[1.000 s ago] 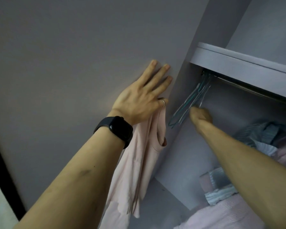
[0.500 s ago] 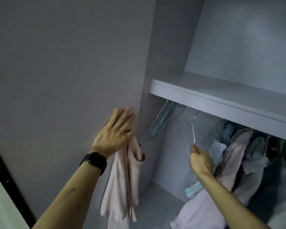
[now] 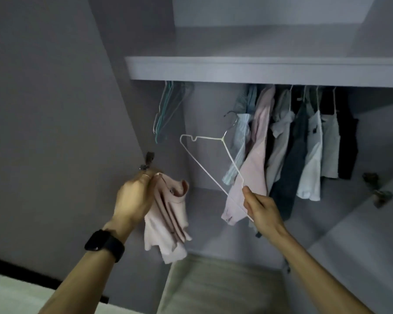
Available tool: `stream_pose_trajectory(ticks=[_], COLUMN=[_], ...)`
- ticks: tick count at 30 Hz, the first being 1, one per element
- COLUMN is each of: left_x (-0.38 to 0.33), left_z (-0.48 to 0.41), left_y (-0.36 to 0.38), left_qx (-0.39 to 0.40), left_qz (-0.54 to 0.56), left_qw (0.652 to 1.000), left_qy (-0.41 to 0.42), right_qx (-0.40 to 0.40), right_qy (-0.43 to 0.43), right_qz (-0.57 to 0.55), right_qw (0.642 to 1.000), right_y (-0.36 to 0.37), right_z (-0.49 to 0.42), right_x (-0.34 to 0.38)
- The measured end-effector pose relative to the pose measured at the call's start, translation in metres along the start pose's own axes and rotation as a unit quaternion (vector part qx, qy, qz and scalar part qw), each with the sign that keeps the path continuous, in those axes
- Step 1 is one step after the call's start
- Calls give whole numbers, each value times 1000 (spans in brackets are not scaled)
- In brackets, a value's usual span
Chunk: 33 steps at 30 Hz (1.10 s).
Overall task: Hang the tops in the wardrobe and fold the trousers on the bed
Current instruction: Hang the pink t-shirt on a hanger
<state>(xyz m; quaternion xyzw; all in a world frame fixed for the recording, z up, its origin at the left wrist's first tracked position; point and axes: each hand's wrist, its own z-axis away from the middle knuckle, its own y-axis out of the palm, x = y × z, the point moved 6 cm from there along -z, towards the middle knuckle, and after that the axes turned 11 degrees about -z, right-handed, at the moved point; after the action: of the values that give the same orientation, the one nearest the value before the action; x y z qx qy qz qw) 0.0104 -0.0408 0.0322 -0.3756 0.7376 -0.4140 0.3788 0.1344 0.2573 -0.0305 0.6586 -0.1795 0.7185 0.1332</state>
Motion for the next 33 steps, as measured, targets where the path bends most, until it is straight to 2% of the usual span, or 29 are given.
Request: stream_pose_trajectory(ticks=[2, 6, 12, 16, 19, 23, 26, 28, 30, 33], left_x=[-16, -36, -52, -76, -88, -106, -126, -142, -154, -162], left_z=[17, 28, 11, 4, 3, 2, 5, 11, 13, 15], left_y=[21, 52, 67, 71, 78, 75, 65, 61, 61, 62], left_qx=[22, 125, 136, 153, 181, 144, 86, 65, 72, 91], left_qz=[33, 55, 70, 19, 19, 3, -58, -79, -80, -85], left_qw=[998, 988, 982, 968, 964, 967, 951, 932, 926, 920], left_qy=[44, 70, 111, 197, 194, 209, 292, 348, 361, 371], right_qx=[12, 47, 61, 34, 23, 25, 70, 85, 52, 1], right_qy=[-5, -23, 9, 20, 17, 22, 29, 52, 97, 169], right_qz=[-15, -41, -34, -69, -96, -27, 21, -39, -153, -311], right_qw=[1000, 998, 998, 997, 995, 999, 997, 994, 982, 935], right_y=[2, 7, 5, -12, -25, -41, -50, -49, -49, -60], right_z=[12, 32, 54, 66, 70, 73, 64, 53, 41, 13], right_x=[0, 0, -22, -36, -40, -52, -52, -48, -39, -19])
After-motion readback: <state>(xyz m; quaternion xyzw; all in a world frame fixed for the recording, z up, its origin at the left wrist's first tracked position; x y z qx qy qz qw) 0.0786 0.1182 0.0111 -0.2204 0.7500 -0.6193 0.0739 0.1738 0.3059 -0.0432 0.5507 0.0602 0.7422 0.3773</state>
